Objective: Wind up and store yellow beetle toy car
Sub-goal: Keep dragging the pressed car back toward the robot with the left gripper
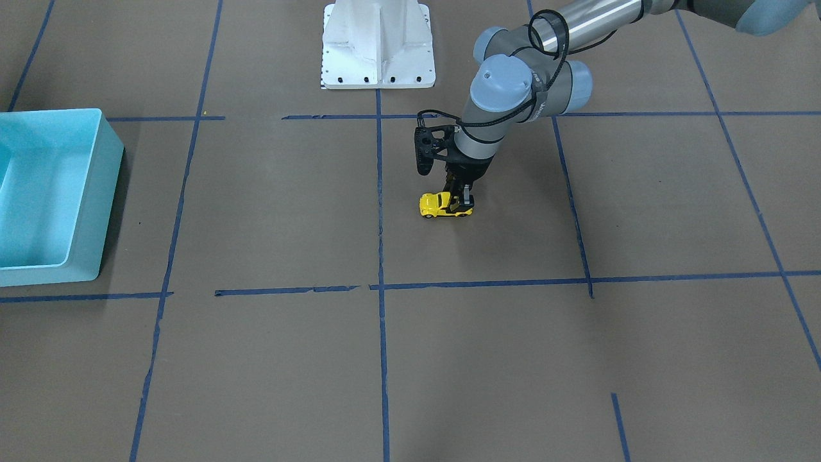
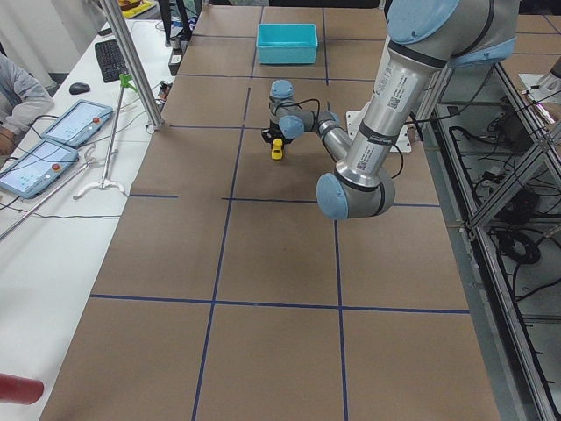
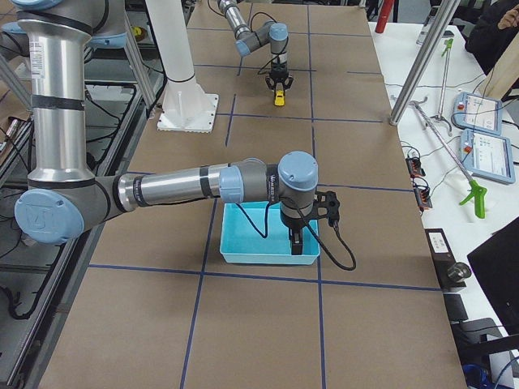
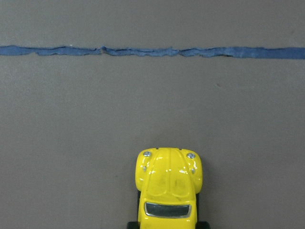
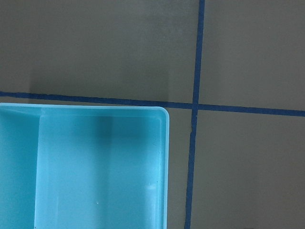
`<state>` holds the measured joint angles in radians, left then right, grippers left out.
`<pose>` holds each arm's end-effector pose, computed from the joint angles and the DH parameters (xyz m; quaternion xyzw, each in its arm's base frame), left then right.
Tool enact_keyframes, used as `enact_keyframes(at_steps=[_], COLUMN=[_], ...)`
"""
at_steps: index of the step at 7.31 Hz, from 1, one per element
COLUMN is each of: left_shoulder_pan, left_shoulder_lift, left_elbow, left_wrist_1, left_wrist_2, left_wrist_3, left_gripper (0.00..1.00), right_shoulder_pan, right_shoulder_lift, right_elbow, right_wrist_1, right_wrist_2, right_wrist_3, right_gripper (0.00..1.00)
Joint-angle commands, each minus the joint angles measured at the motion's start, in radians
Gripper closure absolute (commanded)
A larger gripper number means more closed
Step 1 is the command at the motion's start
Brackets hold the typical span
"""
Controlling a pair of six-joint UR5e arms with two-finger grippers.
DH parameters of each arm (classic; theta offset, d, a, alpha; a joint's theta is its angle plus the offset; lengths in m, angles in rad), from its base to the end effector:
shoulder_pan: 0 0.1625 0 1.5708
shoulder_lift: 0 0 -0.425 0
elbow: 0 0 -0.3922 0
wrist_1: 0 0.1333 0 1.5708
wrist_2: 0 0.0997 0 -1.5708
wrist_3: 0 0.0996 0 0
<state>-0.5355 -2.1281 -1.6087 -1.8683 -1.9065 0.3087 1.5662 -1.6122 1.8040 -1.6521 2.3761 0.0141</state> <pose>0.5381 -0.4361 0.2846 0.3443 0.2921 0.6101 0.6511 0.0593 -0.4744 0.5700 0.0471 -0.3917 -0.0173 0.9187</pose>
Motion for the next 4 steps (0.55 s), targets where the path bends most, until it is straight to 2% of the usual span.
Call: enact_keyframes(at_steps=[1,4], left_shoulder_pan=[-0.003,-0.001], left_shoulder_lift=[0.000,0.036], left_elbow=[0.000,-0.020], left_wrist_1=[0.000,0.000], left_wrist_2=[0.000,0.000], left_wrist_3=[0.001,0.010], left_gripper=[0.90,0.90], right_shoulder_pan=[0.000,0.000], right_shoulder_lift=[0.000,0.000], right_elbow=[0.000,0.000], right_wrist_1=[0.000,0.000], right_wrist_2=[0.000,0.000], right_wrist_3=[0.000,0.000], right_gripper=[0.00,0.00])
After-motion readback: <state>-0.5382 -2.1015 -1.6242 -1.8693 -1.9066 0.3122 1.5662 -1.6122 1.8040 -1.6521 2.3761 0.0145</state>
